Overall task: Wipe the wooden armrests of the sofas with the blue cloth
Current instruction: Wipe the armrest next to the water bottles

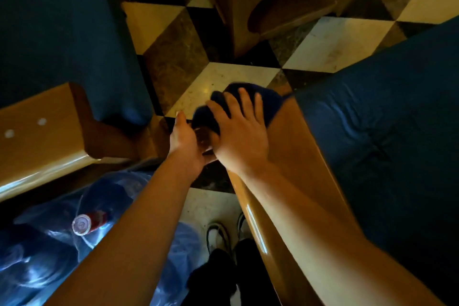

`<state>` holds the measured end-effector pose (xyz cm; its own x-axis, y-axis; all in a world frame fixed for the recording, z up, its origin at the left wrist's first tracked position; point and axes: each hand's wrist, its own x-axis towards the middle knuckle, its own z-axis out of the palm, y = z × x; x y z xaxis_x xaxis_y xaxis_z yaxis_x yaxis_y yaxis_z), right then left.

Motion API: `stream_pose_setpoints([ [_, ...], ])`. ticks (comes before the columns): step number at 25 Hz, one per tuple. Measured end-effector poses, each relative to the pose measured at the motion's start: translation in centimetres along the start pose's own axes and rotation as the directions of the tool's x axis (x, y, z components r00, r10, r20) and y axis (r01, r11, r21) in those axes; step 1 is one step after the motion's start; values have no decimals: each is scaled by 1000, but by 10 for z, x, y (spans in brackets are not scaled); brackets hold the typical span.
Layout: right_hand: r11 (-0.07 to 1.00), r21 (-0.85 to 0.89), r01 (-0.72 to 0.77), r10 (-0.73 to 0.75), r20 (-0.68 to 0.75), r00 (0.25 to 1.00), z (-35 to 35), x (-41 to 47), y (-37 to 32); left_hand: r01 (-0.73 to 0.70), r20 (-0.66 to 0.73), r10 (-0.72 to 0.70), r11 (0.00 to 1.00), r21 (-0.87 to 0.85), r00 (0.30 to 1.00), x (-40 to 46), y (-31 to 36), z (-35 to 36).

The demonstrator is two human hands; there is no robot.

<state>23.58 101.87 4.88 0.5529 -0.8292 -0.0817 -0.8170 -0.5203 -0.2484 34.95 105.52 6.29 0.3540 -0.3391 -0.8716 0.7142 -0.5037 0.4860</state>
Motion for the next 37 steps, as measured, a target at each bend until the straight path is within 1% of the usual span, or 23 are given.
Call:
stream_pose_setpoints([
  [2, 996, 24, -92, 93, -75, 993, 0, -59, 30, -82, -40, 91, 980, 180, 995, 5, 1, 12],
  [3, 987, 10, -163, 163, -68, 984, -4, -77, 42, -144, -43, 166, 937, 318, 985, 8, -1, 18],
  [5, 943, -34, -331, 330, -18, 944, -14, -73, 57, -300, 28, 339, 789, 536, 940, 13, -13, 26],
  [6, 911, -33, -411, 411, -9, 912, -14, -50, 64, -353, 60, 391, 742, 570, 918, 15, -17, 27],
  [7, 879, 16, -476, 476, 14, 879, -15, -19, 71, -372, 78, 403, 733, 570, 912, 16, -18, 25],
  [9, 795, 295, -530, 498, 184, 848, -26, 45, 94, -372, 97, 380, 768, 522, 920, 21, -17, 17],
  [11, 616, 528, -585, 445, 380, 811, -33, 78, 116, -356, 147, 326, 810, 466, 934, 24, -14, 5],
  [12, 547, 569, -614, 452, 416, 789, -36, 75, 122, -338, 175, 290, 836, 432, 941, 26, -11, 2],
  [13, 534, 574, -621, 474, 406, 782, -37, 59, 124, -311, 194, 252, 865, 393, 948, 27, -10, 0],
  [14, 581, 546, -604, 492, 355, 795, -32, 31, 122, -282, 201, 222, 892, 352, 954, 27, -8, -2],
  [16, 815, 279, -507, 461, 217, 861, -20, -51, 105, -227, 203, 172, 931, 286, 964, 28, -8, -1],
  [17, 919, 73, -387, 373, 155, 915, -13, -91, 87, -201, 197, 152, 943, 264, 969, 29, -9, 1],
  [18, 965, -63, -253, 259, 109, 960, -7, -118, 66, -174, 192, 127, 952, 252, 973, 30, -8, 2],
  [19, 985, -113, -133, 142, 83, 986, -2, -125, 45, -148, 183, 104, 957, 249, 978, 32, -8, 2],
  [21, 995, -92, 48, -40, 95, 995, 5, -93, 14, -70, 123, 46, 976, 205, 991, 33, -10, 2],
  [23, 986, -120, 119, -107, 103, 989, 6, -36, -7, 32, 56, -35, 998, 51, 998, 36, -10, -1],
  [26, 982, -179, 57, -25, 176, 984, 3, 36, -33, 113, 129, -102, 990, -83, 986, 38, -3, -11],
  [28, 996, -89, 15, 4, 208, 978, -5, 67, -17, 76, 130, -75, 997, 0, 989, 37, -2, -10],
  [29, 998, -39, -59, 67, 240, 969, -12, 79, 6, 41, 118, -47, 998, 57, 992, 33, -2, -6],
  [31, 968, 102, -230, 205, 211, 956, -26, 82, 62, -20, 102, 5, 989, 145, 995, 23, -3, 2],
  [34, 771, 514, -378, 362, 136, 922, -30, 3, 118, -83, 74, 69, 976, 200, 995, 12, -11, 11],
  [35, 734, 547, -402, 393, 139, 909, -29, -31, 120, -110, 64, 99, 971, 214, 993, 9, -15, 13],
  [37, 778, 422, -465, 447, 149, 882, -24, -102, 125, -146, 47, 138, 957, 253, 989, -2, -25, 17],
])
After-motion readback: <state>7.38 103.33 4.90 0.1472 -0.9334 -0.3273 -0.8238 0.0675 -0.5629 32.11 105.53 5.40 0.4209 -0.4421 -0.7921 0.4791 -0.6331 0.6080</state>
